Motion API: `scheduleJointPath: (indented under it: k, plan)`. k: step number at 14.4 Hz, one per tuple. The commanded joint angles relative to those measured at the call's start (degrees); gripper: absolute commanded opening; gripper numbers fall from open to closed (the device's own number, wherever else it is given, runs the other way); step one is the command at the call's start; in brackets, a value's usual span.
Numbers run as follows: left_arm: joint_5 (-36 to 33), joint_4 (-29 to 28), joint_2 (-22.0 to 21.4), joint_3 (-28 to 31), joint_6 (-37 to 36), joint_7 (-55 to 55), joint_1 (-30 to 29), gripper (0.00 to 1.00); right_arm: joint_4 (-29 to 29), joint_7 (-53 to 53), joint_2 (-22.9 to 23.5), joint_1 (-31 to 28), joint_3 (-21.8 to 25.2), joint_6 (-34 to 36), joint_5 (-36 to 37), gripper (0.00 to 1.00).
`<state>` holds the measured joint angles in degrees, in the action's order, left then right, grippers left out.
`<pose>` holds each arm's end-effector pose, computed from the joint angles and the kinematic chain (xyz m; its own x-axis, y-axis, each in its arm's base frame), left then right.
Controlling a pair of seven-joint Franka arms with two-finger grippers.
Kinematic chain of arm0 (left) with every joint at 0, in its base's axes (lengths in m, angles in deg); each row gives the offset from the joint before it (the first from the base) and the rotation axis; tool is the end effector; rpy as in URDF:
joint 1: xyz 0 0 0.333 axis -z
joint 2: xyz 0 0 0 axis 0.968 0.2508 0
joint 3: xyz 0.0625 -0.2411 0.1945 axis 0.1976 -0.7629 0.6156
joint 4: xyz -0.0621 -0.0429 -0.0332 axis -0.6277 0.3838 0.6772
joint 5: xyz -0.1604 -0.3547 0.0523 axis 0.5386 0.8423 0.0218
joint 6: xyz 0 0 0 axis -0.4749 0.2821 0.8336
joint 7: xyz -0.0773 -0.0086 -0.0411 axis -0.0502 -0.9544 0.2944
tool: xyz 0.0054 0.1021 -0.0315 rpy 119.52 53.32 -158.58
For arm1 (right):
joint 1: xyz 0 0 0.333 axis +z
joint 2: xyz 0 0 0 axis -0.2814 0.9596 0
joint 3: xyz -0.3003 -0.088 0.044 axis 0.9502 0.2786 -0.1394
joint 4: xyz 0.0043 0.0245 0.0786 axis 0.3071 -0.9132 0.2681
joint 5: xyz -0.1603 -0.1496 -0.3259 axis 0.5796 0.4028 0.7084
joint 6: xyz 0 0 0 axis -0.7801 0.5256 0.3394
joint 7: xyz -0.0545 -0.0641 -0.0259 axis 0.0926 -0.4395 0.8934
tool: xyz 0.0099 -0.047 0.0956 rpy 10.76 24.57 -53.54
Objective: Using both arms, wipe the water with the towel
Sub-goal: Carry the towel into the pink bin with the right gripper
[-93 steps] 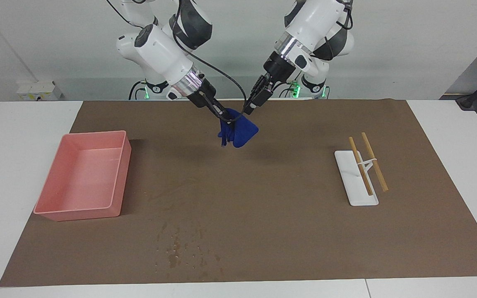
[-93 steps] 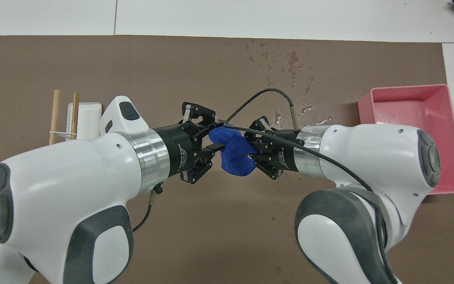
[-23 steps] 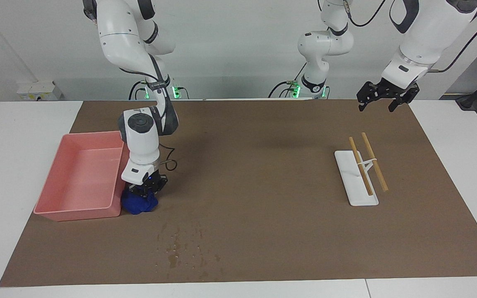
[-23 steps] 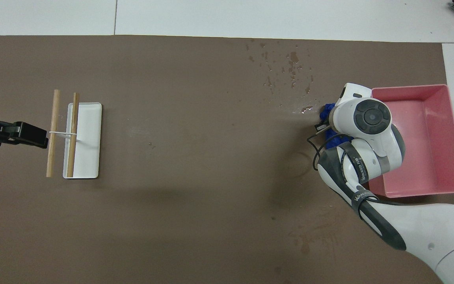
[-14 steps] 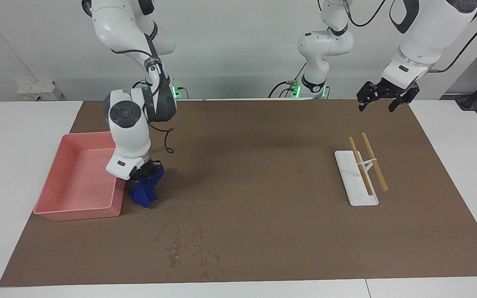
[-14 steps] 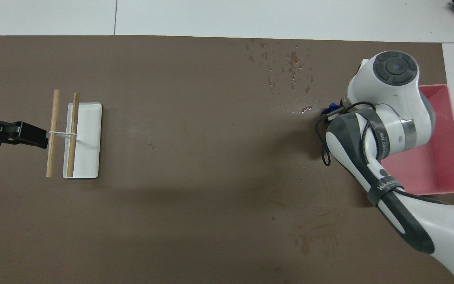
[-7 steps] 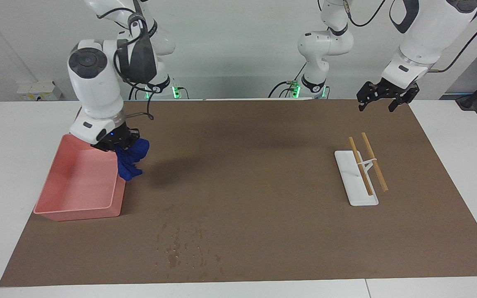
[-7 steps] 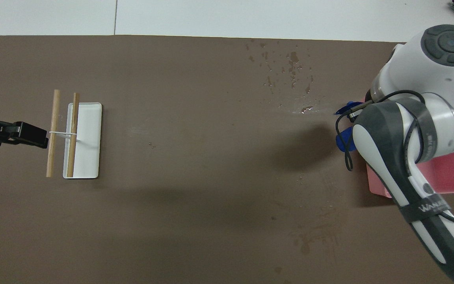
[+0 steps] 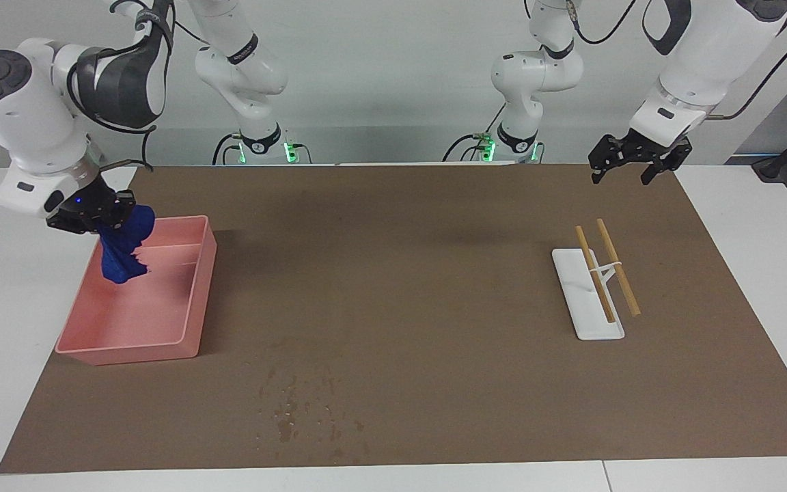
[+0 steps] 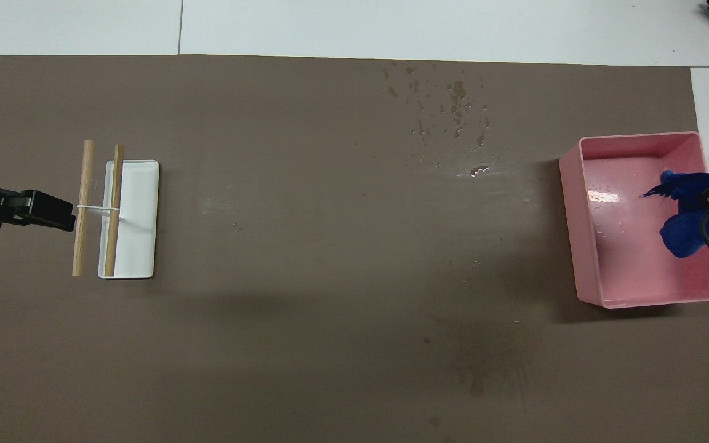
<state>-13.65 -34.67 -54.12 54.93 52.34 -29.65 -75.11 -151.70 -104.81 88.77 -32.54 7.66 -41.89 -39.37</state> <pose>0.5342 -0.0448 0.6142 0.9907 -0.1139 -0.0739 -0.1140 -0.9935 0.0033 0.5880 -0.1059 0.5250 0.8818 0.4547 -0.1249 0.4691 -0.8728 0.1349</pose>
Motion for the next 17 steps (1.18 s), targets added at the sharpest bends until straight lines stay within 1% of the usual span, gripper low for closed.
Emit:
scheduleJointPath:
  k: [1, 2, 3, 6, 8, 9, 17]
  plan:
    - [0.9, -1.8, -1.4, 0.3, 1.1, -0.6, -0.2, 1.0, -13.3, -0.5, -5.2, -1.6, -0.7, -11.0, -0.3, 0.0]
    - [0.9, -1.8, -1.4, 0.3, 1.2, -0.6, -0.2, 1.0, -15.4, -0.7, -5.3, -2.0, -0.7, -13.5, -0.3, 0.0]
    - [0.9, -1.8, -1.4, 0.3, 1.2, -0.6, -0.3, 1.0, -16.2, -0.6, -5.0, -2.9, -0.7, -14.5, -0.4, 0.0]
    - [0.9, -1.8, -1.4, 0.3, 1.2, -0.6, -0.2, 1.0, -16.5, -0.7, -4.9, -3.1, -0.7, -13.4, -0.4, 0.0]
    - [0.9, -1.8, -1.4, 0.3, 1.2, -0.6, -0.2, 1.0, -19.5, -0.5, -6.2, -3.4, -0.7, -13.4, -0.4, 0.0]
    - [0.9, -1.8, -1.5, 0.3, 1.2, -0.6, -0.2, 1.0, -20.0, -0.5, -6.4, -3.7, -0.8, -13.5, -0.4, 0.0]
    - [0.9, -1.8, -1.4, 0.3, 1.1, -0.6, -0.2, 1.0, -20.0, -0.9, -6.4, -3.8, -0.7, -13.4, -0.4, 0.0]
